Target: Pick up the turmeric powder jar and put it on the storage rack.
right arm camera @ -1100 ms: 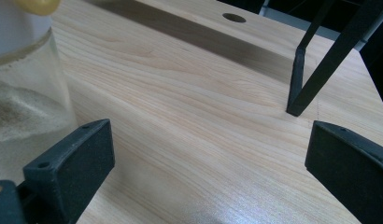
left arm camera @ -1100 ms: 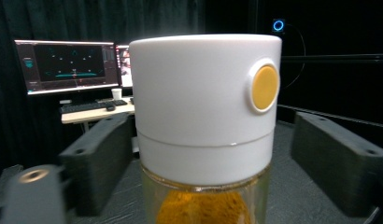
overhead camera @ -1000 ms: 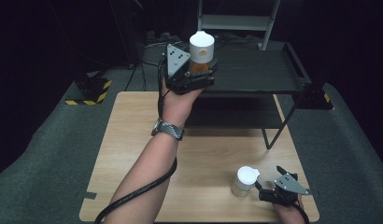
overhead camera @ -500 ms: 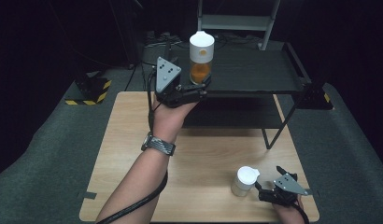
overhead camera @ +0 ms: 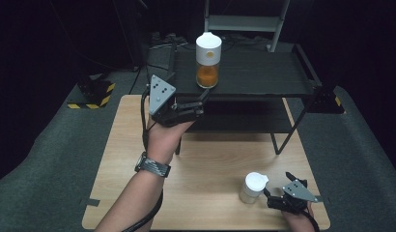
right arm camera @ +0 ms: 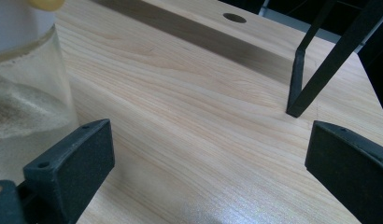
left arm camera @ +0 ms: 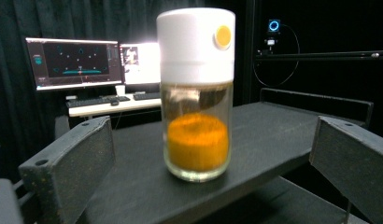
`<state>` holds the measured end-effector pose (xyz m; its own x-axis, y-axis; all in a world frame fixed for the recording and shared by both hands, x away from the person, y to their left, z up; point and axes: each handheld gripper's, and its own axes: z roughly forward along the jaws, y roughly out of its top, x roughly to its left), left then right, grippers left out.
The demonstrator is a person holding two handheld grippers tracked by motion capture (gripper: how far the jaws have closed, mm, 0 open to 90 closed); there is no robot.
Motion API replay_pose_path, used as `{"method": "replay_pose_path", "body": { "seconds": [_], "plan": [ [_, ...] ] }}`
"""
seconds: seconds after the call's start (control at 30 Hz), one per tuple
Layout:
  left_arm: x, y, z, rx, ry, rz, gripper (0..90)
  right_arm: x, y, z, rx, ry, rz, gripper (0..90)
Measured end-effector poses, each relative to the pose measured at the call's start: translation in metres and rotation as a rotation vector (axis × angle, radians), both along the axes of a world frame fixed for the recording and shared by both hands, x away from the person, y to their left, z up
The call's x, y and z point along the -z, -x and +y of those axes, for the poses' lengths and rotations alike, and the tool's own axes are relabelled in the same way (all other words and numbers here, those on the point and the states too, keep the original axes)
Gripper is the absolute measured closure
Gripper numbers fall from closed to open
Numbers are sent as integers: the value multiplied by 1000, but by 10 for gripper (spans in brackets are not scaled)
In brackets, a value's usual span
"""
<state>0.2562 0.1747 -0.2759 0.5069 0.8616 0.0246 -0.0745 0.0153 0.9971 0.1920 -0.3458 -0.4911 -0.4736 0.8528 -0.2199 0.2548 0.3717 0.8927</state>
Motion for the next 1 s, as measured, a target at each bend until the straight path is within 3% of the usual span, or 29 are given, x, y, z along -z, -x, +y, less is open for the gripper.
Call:
{"method": "replay_pose_path", "body": {
  "seconds": [0.43, 1.0],
  "plan": [
    [31, 21, 9, -1, -34, 30, 4, 0, 1, 1, 0, 3, -3, 6],
    [71, 42, 18, -18, -123, 78, 4, 1, 2, 0, -3, 3, -6, 5]
  ]
}}
